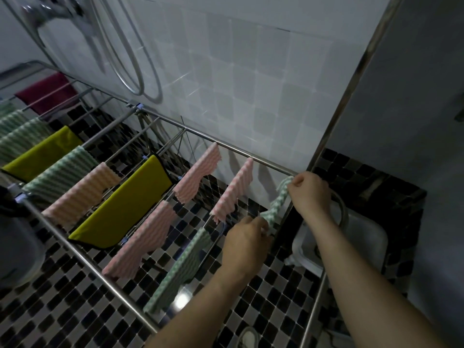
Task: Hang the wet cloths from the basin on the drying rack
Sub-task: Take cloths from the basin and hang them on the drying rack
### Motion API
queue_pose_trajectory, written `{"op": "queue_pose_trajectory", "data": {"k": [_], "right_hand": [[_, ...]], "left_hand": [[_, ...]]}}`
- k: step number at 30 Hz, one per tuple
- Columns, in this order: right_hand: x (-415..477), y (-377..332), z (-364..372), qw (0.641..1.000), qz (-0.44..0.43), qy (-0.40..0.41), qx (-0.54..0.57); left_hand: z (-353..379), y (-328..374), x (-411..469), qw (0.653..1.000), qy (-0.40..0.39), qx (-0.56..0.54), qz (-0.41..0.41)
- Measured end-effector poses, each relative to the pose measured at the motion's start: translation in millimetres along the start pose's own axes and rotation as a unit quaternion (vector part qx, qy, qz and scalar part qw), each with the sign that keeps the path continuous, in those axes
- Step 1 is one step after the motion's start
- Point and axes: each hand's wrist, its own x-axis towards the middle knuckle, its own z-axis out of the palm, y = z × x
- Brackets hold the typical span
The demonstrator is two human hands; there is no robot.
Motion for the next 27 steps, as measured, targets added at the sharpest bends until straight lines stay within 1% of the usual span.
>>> {"op": "queue_pose_trajectory", "data": {"k": [5, 7, 13, 16, 21, 23, 25, 27], "right_hand": [[1, 7, 7, 1.0, -0.023, -0.004, 0.018], [0, 5, 8, 1.0, -0.023, -0.003, 0.018], [-2, 0, 6, 1.0, -0.012, -0.009, 0.002], [-7, 0, 6, 1.0, -0.019, -0.016, -0.003], [-23, -13, -4, 0.995, -0.082, -0.024, -0.057], [-35, -25, -7, 0.991, -0.114, -0.061, -0.026], [-52, -38, -9, 0.983, -0.144, -0.115, 0.012], [-74, -53, -5, 0.972, -0.176, -0.156, 0.022]], "left_hand": [[0, -1, -2, 1.0, 0.01, -0.003, 0.001], [-1, 0, -1, 1.0, 0.013, -0.001, -0.011], [1, -2, 0, 0.999, -0.007, 0.0, -0.046], [-4, 0, -1, 0.999, -0.01, -0.003, -0.043], [-26, -2, -12, 0.997, 0.009, -0.052, -0.048], [-40, -9, -22, 0.994, 0.016, -0.081, -0.07], [-53, -18, -34, 0.99, 0.019, -0.109, -0.09], [-69, -29, -49, 0.983, 0.026, -0.143, -0.116]]}}
